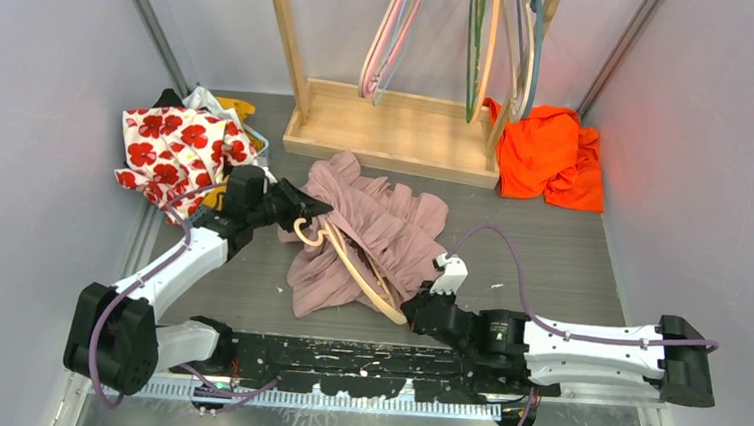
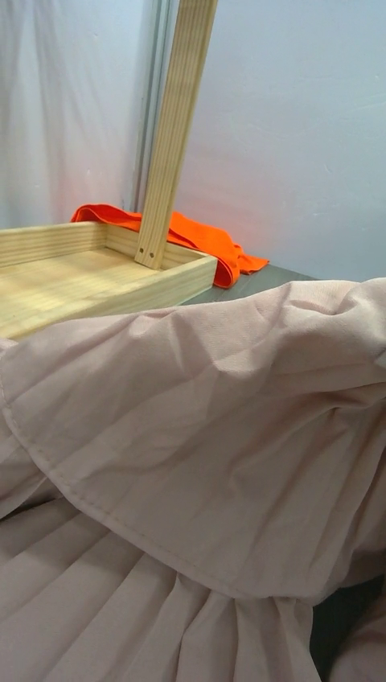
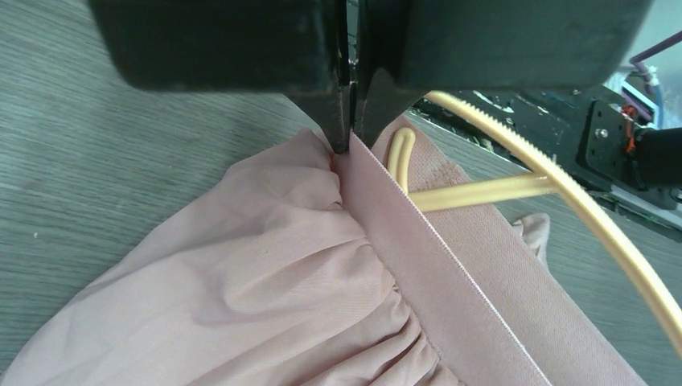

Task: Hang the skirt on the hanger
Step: Hang the skirt on the hanger.

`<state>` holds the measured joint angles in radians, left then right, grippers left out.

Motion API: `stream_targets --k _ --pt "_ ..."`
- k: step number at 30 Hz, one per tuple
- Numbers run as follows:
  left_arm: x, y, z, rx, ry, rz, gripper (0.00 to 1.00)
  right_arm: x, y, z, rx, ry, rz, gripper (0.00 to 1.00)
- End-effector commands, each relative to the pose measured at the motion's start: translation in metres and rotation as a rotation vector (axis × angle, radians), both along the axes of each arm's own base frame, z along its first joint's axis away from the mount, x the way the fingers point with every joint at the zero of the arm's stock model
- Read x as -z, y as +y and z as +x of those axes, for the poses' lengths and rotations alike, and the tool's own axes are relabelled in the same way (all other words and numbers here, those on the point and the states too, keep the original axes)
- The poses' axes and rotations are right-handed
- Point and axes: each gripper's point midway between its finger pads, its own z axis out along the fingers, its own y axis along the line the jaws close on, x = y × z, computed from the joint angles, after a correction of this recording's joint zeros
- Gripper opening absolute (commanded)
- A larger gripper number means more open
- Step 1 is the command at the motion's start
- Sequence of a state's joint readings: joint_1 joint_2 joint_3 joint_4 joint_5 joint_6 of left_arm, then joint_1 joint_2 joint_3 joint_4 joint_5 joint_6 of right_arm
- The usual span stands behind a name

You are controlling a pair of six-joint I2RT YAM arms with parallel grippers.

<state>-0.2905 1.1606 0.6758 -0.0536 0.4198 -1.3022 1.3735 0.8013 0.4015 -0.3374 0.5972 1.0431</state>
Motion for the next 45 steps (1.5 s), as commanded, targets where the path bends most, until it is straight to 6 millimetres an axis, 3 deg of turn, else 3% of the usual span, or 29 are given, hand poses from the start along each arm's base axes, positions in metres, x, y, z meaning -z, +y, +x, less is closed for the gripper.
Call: stream_targets --k 1,21,28,36,40,45 --pt "-0.063 0.026 0.065 -0.235 -0.250 -0.110 0.00 0.025 -0.012 -0.018 -0.041 0.039 -0.143 0.01" --pt "-0.104 0.030 0.078 -0.270 -0.295 -0.374 0.00 0.045 0.005 -0.036 -0.091 0.046 -0.245 0.01" --pt "-0.082 0.042 0.078 -0.303 -0.303 -0.198 0.00 0.028 0.001 -0.037 -0.080 0.018 -0.206 0.01" --pt "-0.095 0.061 0.077 -0.369 -0.418 -0.059 0.00 0.012 0.022 -0.054 -0.185 0.062 -0.149 0.01" --pt "-0.104 0.065 0.078 -0.378 -0.448 -0.024 0.00 0.015 0.024 -0.063 -0.218 0.108 -0.190 0.01" --pt "-0.104 0.065 0.082 -0.383 -0.455 -0.023 0.00 0.031 0.005 -0.066 -0.173 0.158 -0.187 0.01"
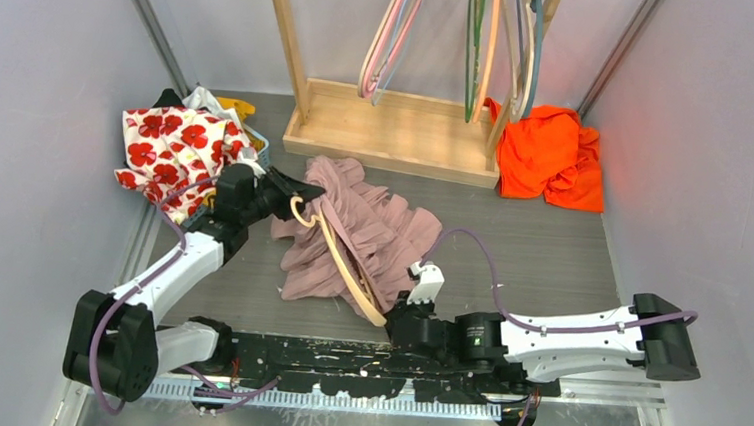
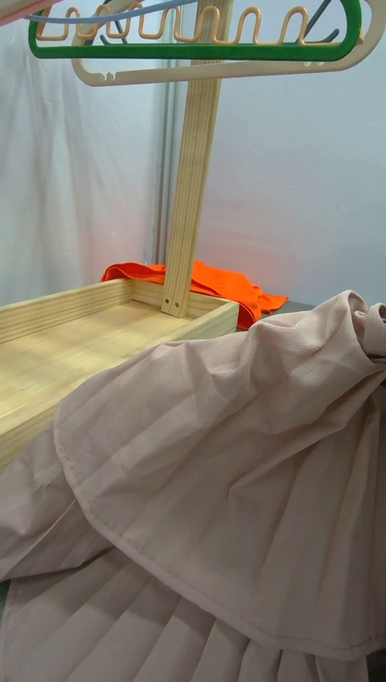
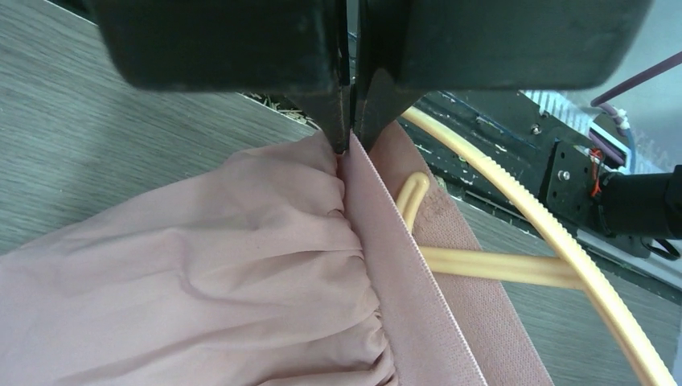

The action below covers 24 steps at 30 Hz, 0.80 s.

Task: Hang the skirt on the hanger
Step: Hang the skirt on the hanger.

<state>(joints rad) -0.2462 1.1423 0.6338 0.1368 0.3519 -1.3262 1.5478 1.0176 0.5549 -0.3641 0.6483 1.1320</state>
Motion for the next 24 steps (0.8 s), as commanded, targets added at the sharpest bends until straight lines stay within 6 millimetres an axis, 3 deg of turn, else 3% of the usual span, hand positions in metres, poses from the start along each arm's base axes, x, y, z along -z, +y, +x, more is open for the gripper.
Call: stream_targets --k 1,7,15,24 --pt "-0.082 0.047 0.054 -0.274 -0.298 0.004 0.00 0.045 -0.042 -0.032 -0.075 0.141 -0.160 0.01" --pt "-0.088 0.046 0.063 -0.291 -0.314 -0.038 0.00 0.066 -0.046 -0.042 -0.091 0.191 -0.208 0.01" --pt "-0.095 0.049 0.071 -0.306 -0.334 -0.005 0.00 0.061 -0.041 -0.048 -0.124 0.159 -0.253 0.01" --pt "-0.090 0.056 0.073 -0.333 -0.343 0.058 0.00 0.043 -0.037 -0.053 -0.150 0.124 -0.251 0.01"
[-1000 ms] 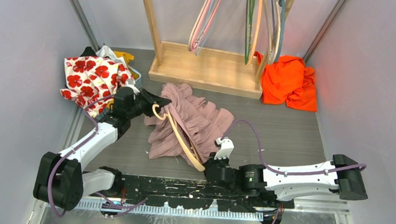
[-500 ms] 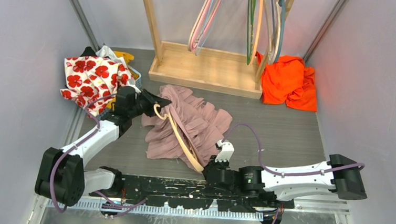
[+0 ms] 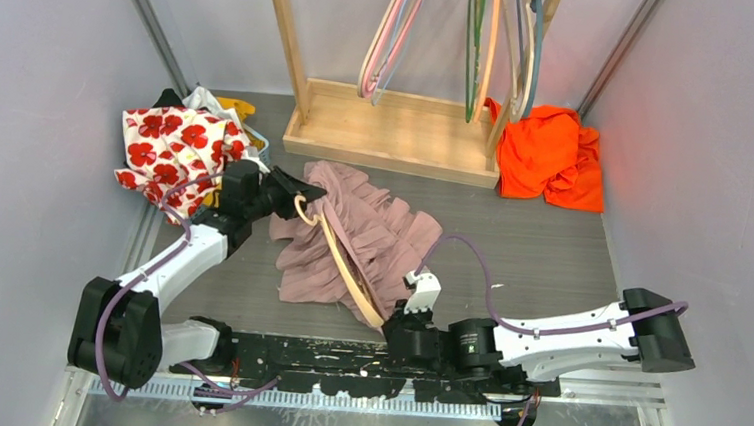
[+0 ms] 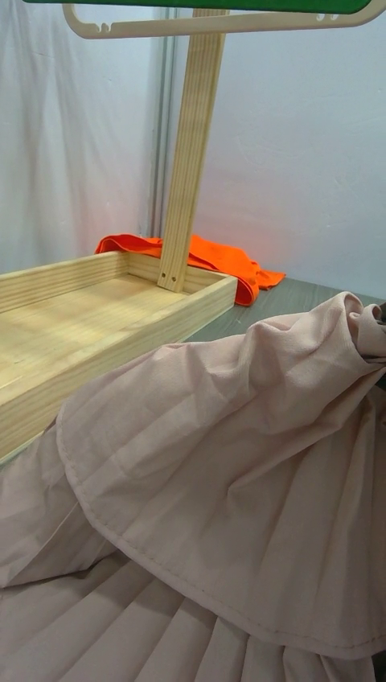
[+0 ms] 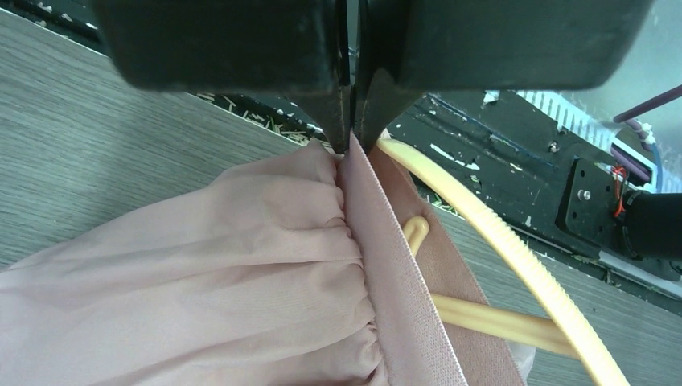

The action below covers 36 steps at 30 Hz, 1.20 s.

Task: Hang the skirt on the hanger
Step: Hang the skirt on the hanger.

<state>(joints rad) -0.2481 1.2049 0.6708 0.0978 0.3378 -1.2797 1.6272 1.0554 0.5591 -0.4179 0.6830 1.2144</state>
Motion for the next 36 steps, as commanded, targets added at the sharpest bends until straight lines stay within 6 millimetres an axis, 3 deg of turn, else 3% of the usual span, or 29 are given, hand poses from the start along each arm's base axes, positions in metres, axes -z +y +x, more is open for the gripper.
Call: stream_targets --k 1,7,21,36 --pt "-0.104 0.056 0.066 -0.331 -0.386 0.000 0.00 0.031 -0.033 -0.036 -0.143 0.109 -0.225 0.01" --pt "-0.104 0.053 0.069 -0.339 -0.385 -0.051 0.00 0.037 -0.030 -0.040 -0.166 0.090 -0.290 0.01" --pt "-0.105 0.064 0.062 -0.361 -0.325 0.097 0.00 0.030 -0.035 -0.039 -0.161 -0.027 -0.432 0.01" --pt "-0.118 0.044 0.073 -0.371 -0.342 0.076 0.00 0.034 -0.026 -0.046 -0.195 -0.038 -0.460 0.01"
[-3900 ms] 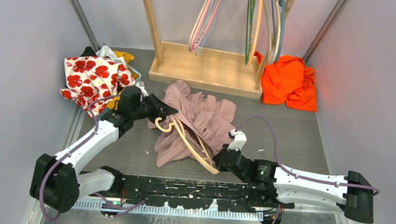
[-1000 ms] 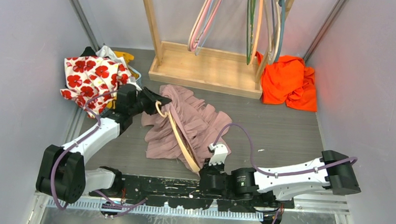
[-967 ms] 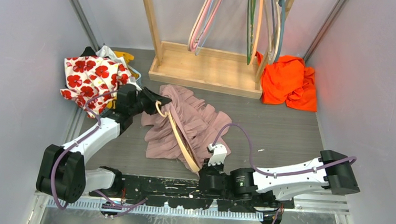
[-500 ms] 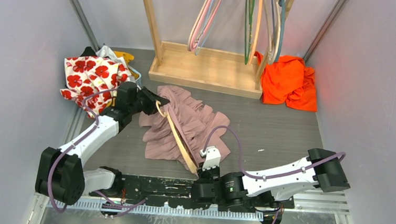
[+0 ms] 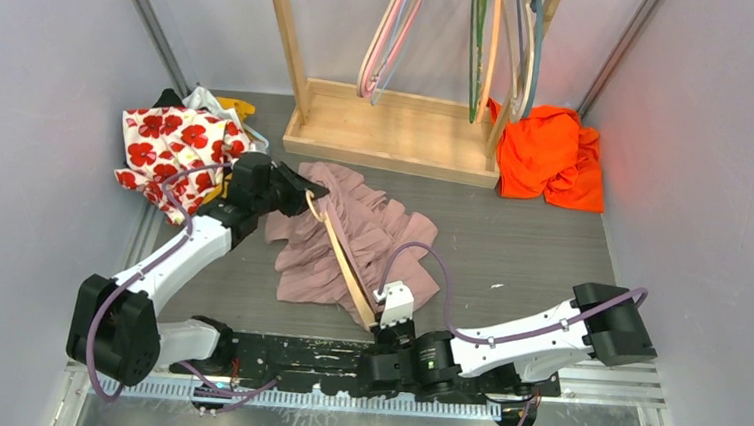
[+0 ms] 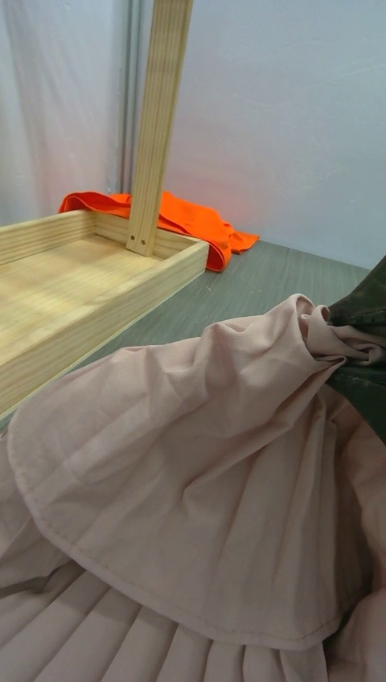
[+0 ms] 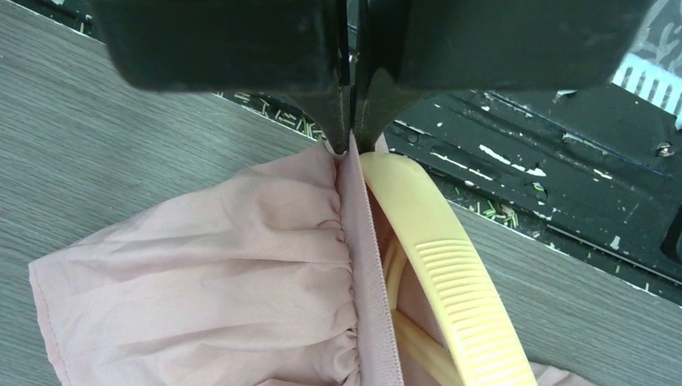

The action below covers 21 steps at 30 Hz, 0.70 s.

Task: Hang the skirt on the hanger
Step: Hang the skirt on the hanger.

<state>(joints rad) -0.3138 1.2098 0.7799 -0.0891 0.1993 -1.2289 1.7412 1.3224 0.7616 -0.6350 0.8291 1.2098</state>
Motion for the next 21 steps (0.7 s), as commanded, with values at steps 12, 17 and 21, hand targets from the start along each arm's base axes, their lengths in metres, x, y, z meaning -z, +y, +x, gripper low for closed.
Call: stream_targets --k 12,17,21 --pt "-0.132 0.038 0.063 -0.329 -0.420 0.118 0.00 0.011 -0.038 -0.027 -0.086 0.071 -0.207 0.01" --pt "-0.139 0.033 0.052 -0.364 -0.448 0.344 0.00 -0.012 -0.038 -0.019 -0.075 0.030 -0.172 0.01" --pt "-0.141 0.027 0.048 -0.373 -0.453 0.442 0.00 -0.016 -0.028 -0.026 -0.116 0.060 -0.132 0.01"
